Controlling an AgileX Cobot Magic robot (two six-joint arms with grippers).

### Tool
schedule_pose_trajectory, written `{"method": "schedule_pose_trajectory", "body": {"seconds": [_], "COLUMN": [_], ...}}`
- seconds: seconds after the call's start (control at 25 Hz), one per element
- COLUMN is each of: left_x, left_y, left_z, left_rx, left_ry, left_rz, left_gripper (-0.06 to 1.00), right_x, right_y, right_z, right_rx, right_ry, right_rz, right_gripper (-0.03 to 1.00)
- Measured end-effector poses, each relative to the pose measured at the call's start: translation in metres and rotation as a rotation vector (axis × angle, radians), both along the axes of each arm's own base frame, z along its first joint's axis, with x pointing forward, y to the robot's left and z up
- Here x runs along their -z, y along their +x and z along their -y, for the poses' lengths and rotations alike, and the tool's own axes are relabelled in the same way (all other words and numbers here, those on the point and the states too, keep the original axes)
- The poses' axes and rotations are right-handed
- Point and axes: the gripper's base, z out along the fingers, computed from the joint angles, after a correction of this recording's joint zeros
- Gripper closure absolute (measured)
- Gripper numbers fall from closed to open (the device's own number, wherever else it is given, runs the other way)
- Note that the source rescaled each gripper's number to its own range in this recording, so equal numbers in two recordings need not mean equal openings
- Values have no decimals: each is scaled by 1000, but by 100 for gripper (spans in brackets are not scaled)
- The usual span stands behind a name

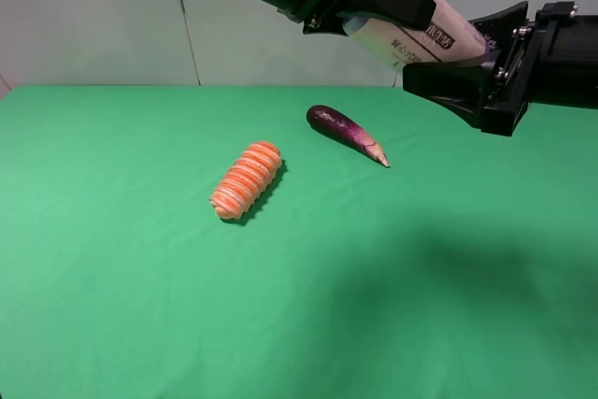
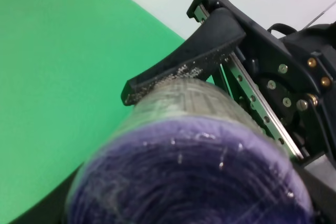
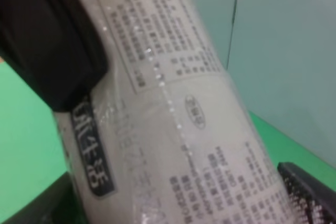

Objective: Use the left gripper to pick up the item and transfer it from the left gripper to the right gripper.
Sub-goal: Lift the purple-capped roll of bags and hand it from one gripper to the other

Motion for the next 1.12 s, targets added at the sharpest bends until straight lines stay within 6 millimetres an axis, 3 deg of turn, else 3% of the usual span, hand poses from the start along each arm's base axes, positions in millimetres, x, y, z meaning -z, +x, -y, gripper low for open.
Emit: {"method": "schedule_pose_trajectory", "body": {"seconds": [0.6, 0.64, 0.72, 0.8, 0.92, 1.12], "left_x": [1, 1, -1, -2, -2, -2], "left_y": [0, 0, 1, 1, 1, 1], "left_z": [-1, 0, 0, 1, 1, 1], "left_rx": [-4, -7, -21, -25, -27, -27], "left_ry": [13, 10, -15, -23, -26, -27], "left_rz": [0, -6, -27, -34, -37, -38], "left_gripper": [94, 87, 38, 12, -1, -5], "right_x": [2, 2, 2, 2, 2, 2], "right_y": [-1, -1, -2, -2, -2, -2], "right_z": [0, 0, -1, -1, -1, -1], "right_rx": [-14, -14, -23, -29, -33, -35], "right_ry": [-25, -25, -25, -24, -22, -22], "right_rz": [0, 0, 1, 2, 2, 2], "right_gripper": [79, 79, 84, 86, 89, 89]}}
